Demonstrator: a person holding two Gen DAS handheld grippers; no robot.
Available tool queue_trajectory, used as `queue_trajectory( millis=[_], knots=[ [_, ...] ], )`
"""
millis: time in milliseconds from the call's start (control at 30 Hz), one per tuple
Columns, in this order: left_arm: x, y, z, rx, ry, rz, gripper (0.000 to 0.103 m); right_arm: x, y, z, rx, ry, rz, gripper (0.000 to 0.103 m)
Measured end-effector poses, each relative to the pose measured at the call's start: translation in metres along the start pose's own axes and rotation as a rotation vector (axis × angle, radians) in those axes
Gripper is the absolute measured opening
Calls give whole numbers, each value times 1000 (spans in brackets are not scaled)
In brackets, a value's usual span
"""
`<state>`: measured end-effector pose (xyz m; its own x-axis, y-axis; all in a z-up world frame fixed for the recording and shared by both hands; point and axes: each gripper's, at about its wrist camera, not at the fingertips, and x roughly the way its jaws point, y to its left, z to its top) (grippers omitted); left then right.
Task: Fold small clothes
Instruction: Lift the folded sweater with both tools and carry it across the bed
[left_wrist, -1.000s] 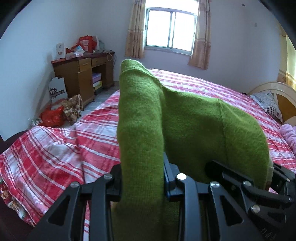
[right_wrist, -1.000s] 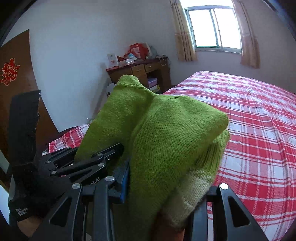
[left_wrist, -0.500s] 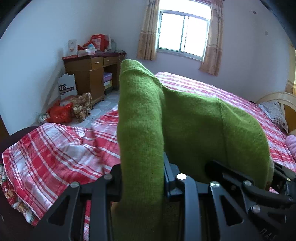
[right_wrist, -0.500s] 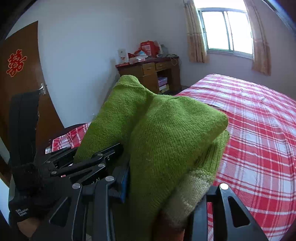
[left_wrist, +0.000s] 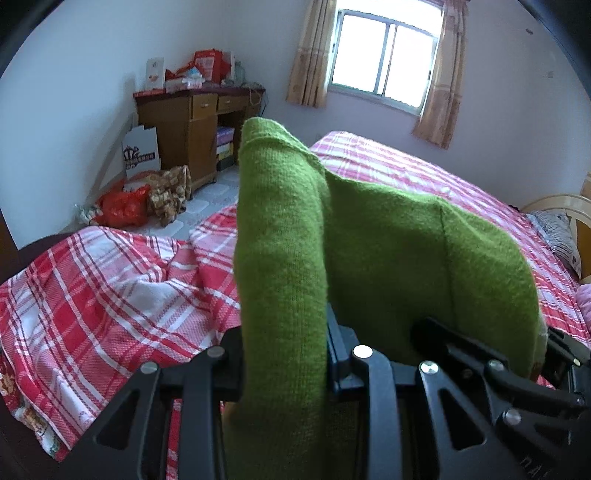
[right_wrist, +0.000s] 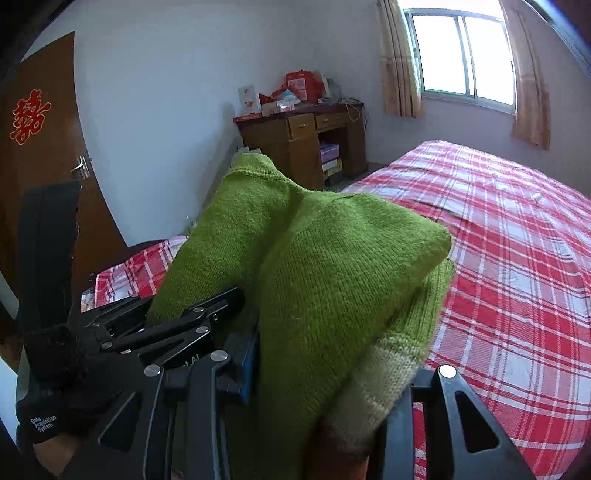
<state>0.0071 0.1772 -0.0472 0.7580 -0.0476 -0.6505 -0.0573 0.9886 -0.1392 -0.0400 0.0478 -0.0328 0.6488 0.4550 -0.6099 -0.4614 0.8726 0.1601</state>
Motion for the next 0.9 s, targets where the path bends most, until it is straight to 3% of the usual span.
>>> queue_trajectory(
  millis=[467,700,900],
  knots=[
    [55,-2,30,8,47,22,32,62,-27,31,-8,7,-38,38],
    [67,-13,39,31,57,10,32,71,-41,36,-5,-8,-67,38],
    [85,-10,44,25,71,29,32,92,-46,42,-67,-16,-91,38]
  ],
)
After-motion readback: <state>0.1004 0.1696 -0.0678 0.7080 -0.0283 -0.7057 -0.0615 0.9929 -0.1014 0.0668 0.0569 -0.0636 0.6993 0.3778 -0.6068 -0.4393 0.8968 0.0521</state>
